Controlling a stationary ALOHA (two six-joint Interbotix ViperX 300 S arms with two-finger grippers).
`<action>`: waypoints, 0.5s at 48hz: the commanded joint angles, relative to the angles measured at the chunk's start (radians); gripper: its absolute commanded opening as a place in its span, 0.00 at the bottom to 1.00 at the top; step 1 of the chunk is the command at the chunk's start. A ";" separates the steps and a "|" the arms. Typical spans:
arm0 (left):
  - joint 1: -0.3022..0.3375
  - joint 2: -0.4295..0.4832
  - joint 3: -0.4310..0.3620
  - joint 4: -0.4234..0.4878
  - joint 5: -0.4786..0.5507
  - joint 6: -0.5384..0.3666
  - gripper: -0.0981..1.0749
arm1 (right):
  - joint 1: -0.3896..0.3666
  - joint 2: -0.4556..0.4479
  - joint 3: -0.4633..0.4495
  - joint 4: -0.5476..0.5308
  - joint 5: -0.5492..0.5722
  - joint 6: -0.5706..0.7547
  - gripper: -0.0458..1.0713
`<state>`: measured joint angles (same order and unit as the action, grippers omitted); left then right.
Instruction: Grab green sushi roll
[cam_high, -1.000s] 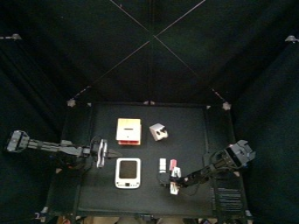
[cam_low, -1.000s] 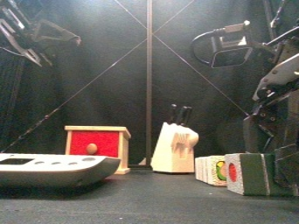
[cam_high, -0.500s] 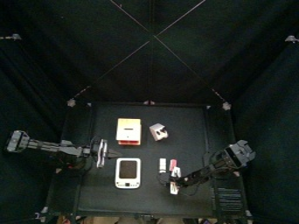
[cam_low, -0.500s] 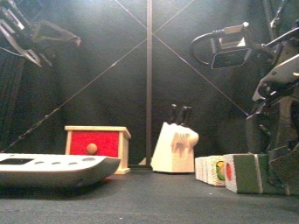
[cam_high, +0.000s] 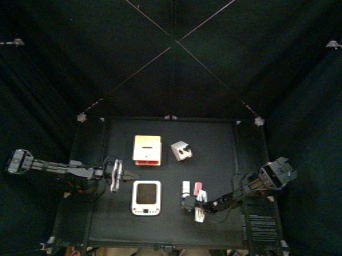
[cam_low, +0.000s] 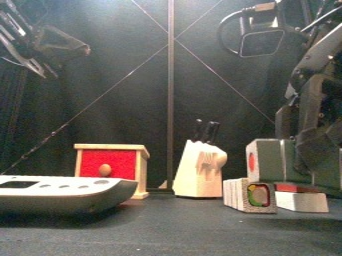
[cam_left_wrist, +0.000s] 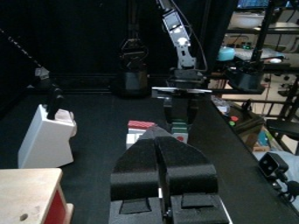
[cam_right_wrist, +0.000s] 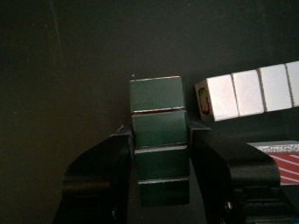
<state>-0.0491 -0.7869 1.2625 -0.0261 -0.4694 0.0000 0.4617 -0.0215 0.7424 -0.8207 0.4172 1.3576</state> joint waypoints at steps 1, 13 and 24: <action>0.006 -0.002 -0.009 -0.002 -0.009 0.002 0.07 | -0.003 -0.044 -0.008 -0.008 -0.003 0.000 0.54; 0.032 -0.003 0.005 0.002 -0.009 0.005 0.07 | -0.009 -0.041 -0.021 -0.040 -0.003 0.002 0.54; 0.051 -0.008 0.009 0.002 -0.009 0.005 0.07 | -0.003 -0.037 -0.041 -0.035 -0.003 0.002 0.54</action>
<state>-0.0031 -0.7931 1.2839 -0.0261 -0.4709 0.0031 0.4571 -0.0322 0.7271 -0.8560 0.4157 1.3576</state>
